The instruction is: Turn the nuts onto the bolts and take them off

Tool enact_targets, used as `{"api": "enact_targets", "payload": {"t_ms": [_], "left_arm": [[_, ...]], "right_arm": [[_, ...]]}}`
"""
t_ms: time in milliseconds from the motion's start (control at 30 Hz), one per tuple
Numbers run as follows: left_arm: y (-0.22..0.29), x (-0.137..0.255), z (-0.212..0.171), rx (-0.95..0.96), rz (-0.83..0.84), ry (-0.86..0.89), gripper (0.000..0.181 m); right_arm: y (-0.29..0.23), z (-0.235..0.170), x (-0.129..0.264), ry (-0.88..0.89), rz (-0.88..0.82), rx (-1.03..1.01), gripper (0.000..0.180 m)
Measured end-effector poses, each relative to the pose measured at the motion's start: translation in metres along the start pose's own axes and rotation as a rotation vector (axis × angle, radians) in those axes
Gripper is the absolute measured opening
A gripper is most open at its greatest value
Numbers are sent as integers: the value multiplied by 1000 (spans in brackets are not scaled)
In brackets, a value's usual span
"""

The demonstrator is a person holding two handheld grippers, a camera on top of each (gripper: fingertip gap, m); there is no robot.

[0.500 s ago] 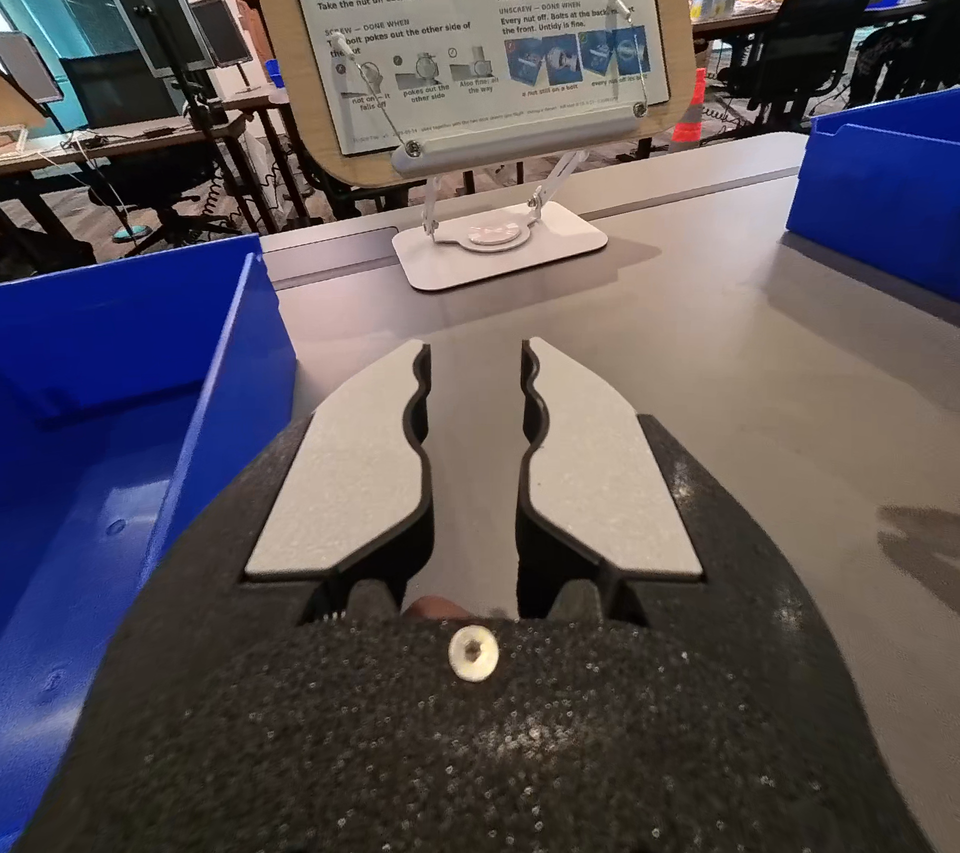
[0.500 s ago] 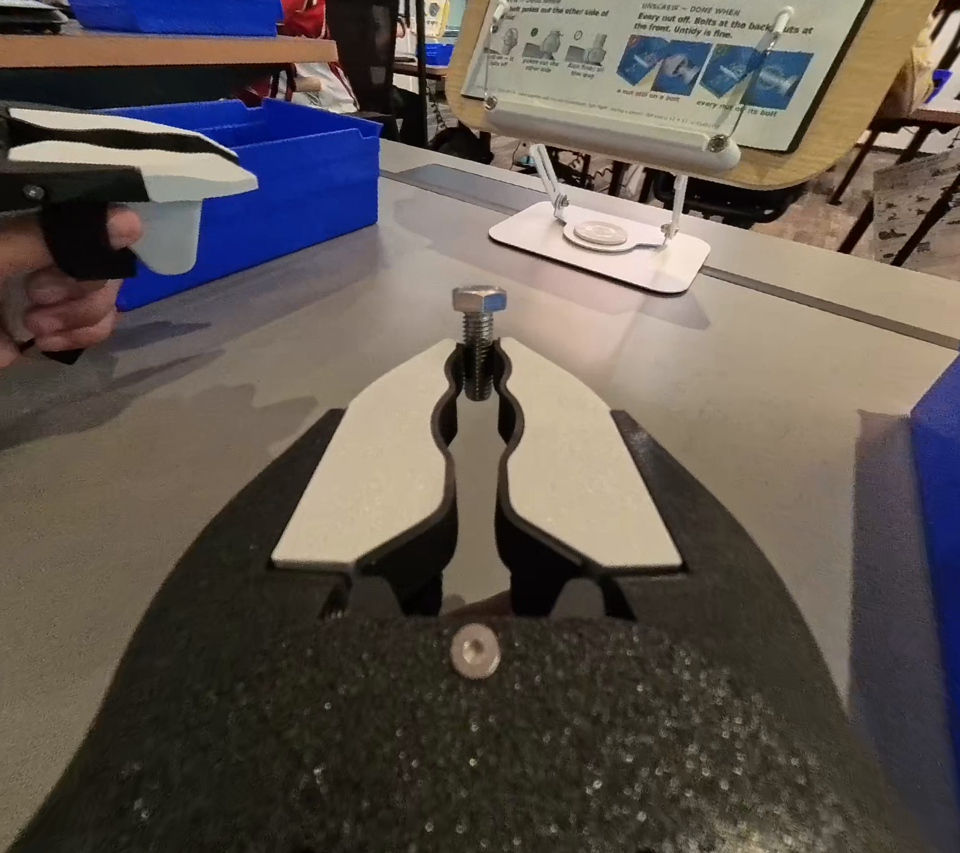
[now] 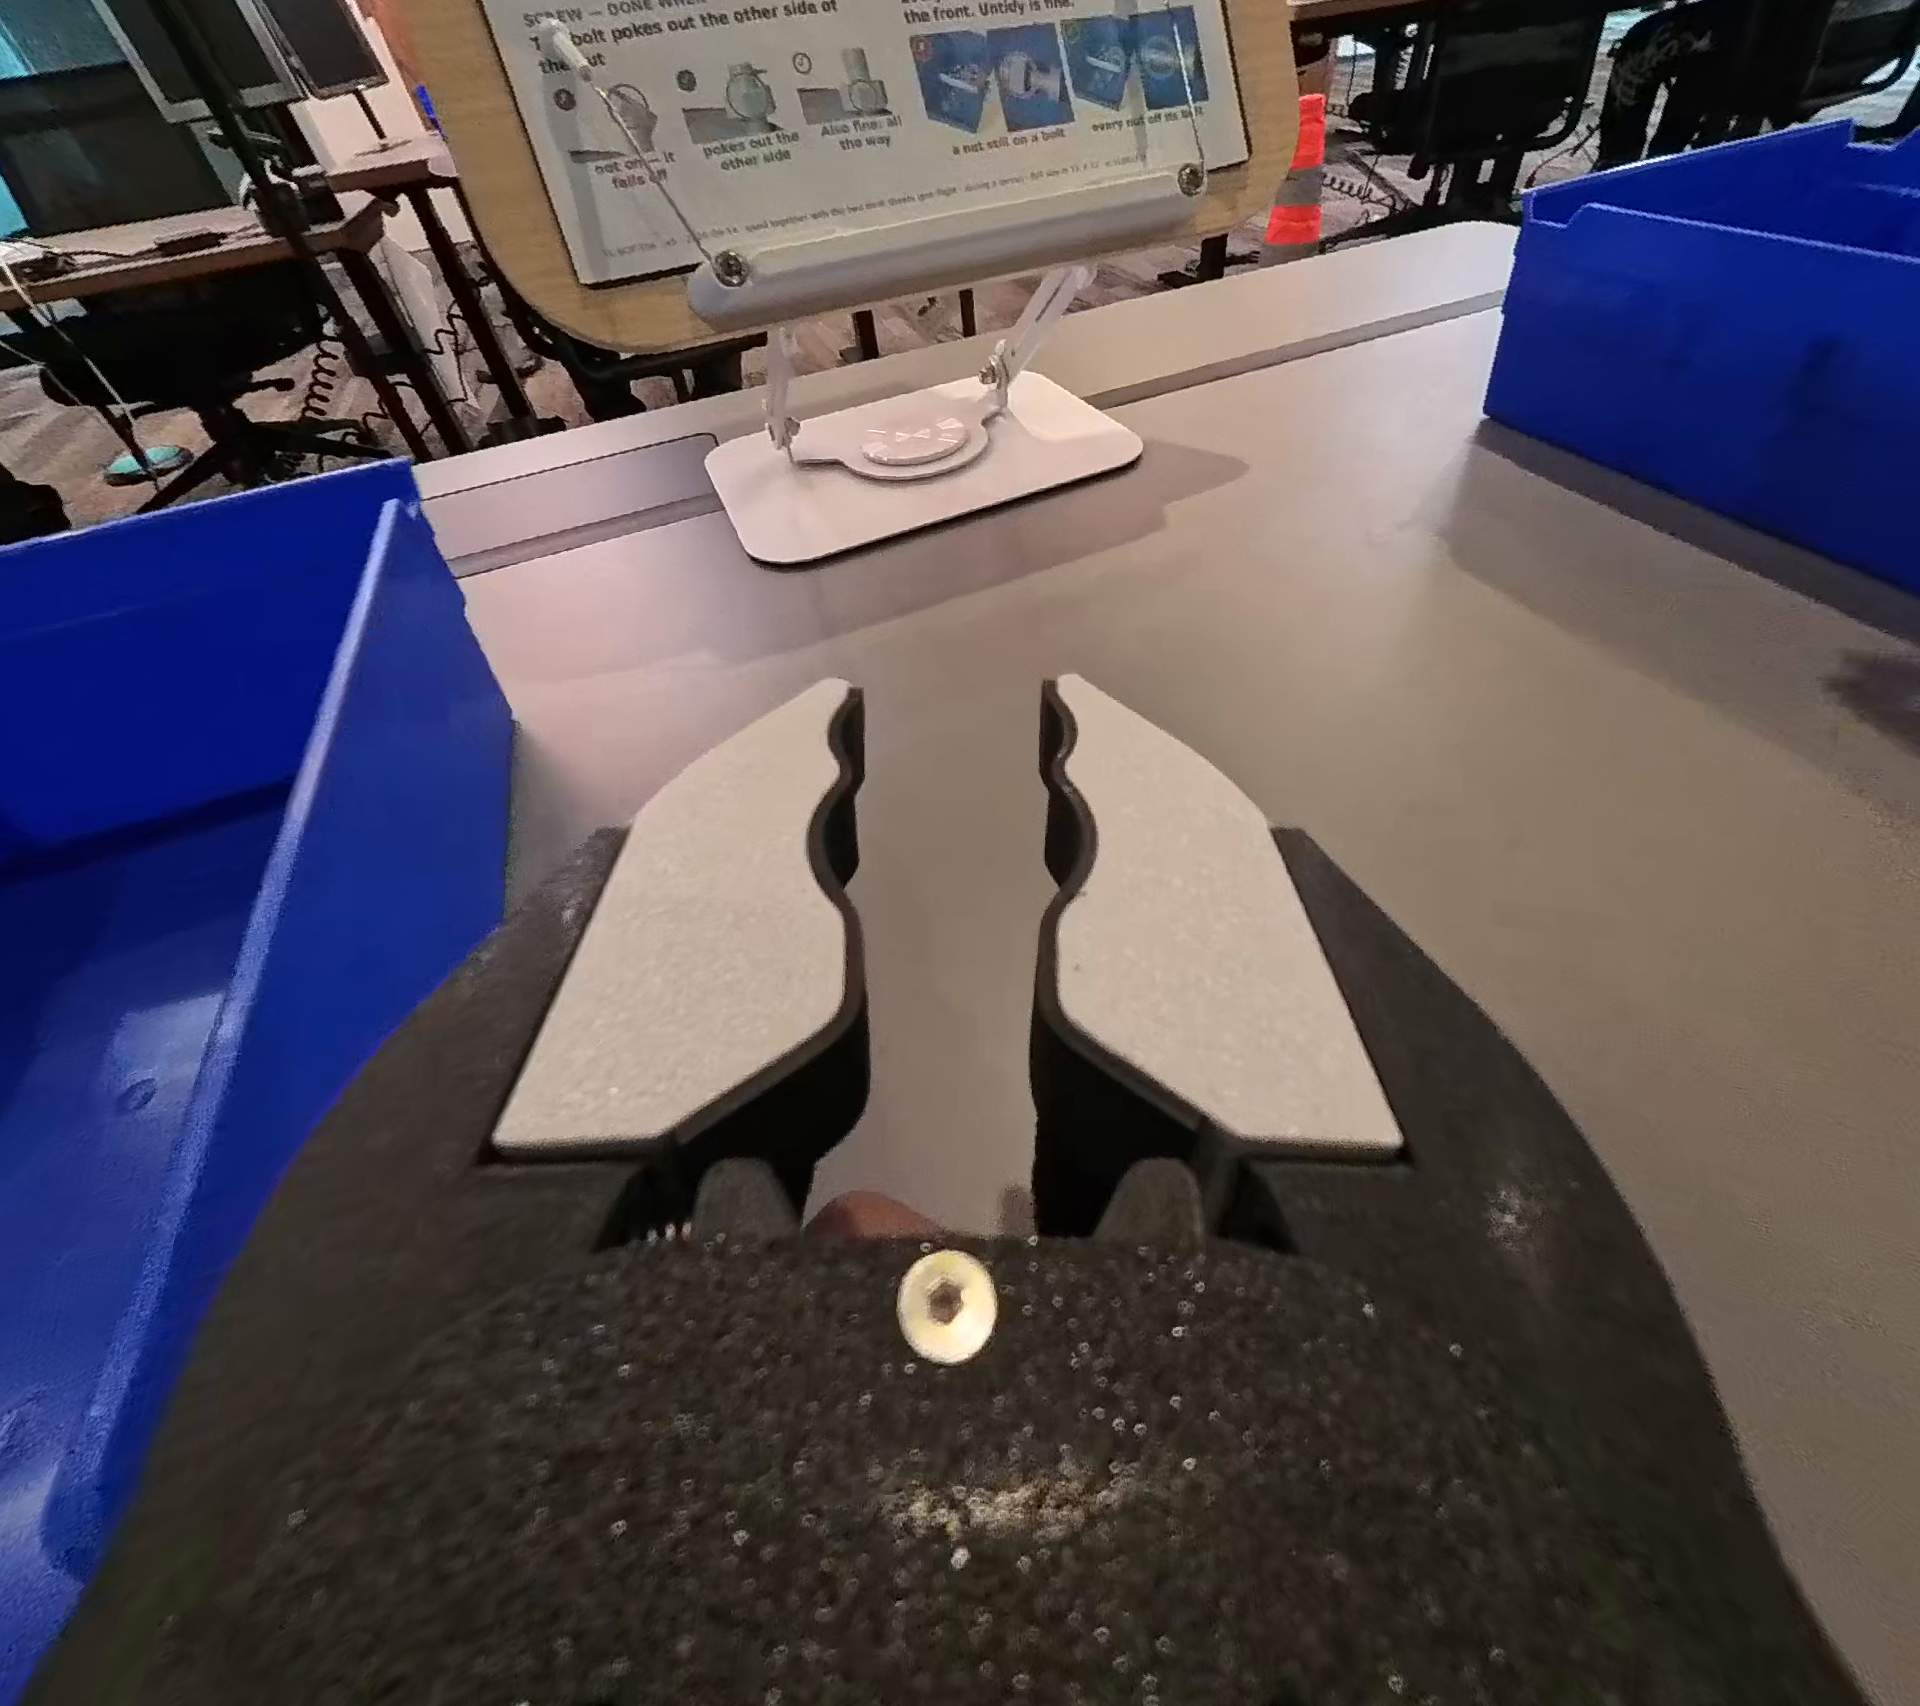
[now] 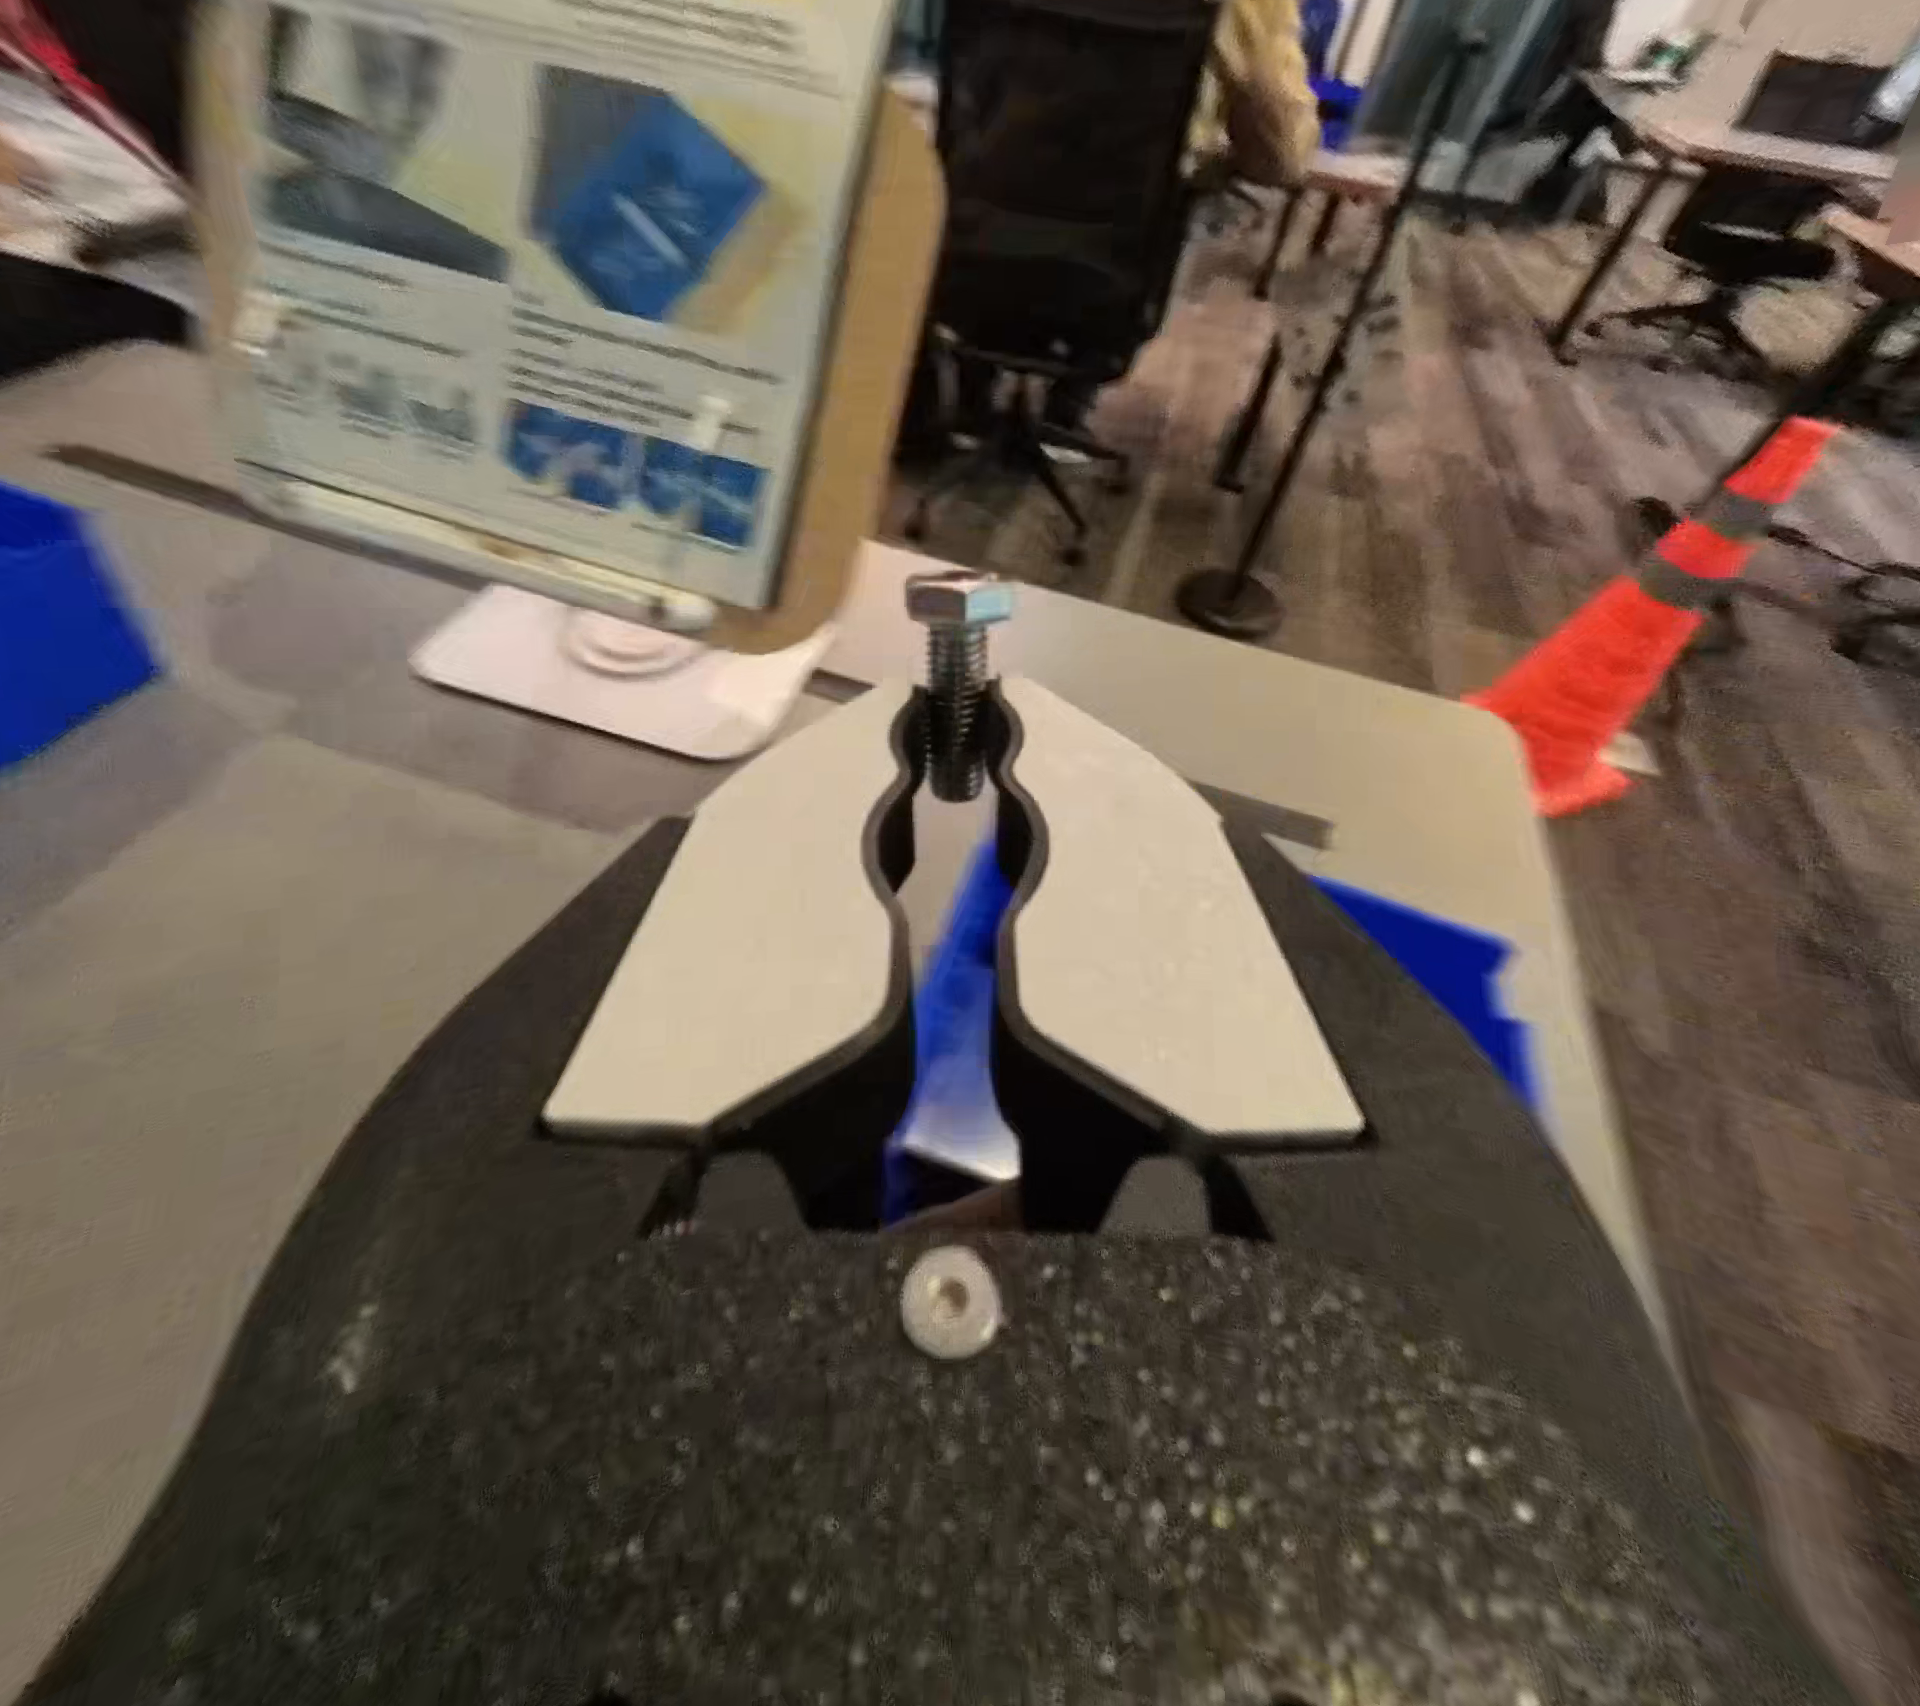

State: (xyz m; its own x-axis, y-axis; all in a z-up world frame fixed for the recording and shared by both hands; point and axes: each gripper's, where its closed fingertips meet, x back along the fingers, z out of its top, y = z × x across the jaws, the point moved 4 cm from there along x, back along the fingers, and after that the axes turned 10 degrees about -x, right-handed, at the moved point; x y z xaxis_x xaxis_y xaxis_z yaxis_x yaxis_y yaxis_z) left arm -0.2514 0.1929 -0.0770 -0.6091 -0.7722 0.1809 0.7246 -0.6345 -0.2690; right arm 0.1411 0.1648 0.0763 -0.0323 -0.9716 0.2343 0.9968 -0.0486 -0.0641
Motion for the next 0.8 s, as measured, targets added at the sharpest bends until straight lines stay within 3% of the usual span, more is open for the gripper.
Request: {"api": "enact_targets", "payload": {"t_ms": [67,167,333,533,800], "left_arm": [[1,0,1,-1,-5,6,32],[3,0,2,-5,-16,6,32],[5,0,1,-3,-34,2,32],[6,-1,0,-19,-37,-5,31],[12,-2,-1,-32,-57,-10,31]], "right_arm": [[41,1,-24,-197,-37,40,10],[76,-29,-51,-518,16,17,10],[113,-95,-90,-807,-19,52,10],[111,-159,-121,-1045,51,36,10],[103,-202,-133,-1248,100,154,11]]}}
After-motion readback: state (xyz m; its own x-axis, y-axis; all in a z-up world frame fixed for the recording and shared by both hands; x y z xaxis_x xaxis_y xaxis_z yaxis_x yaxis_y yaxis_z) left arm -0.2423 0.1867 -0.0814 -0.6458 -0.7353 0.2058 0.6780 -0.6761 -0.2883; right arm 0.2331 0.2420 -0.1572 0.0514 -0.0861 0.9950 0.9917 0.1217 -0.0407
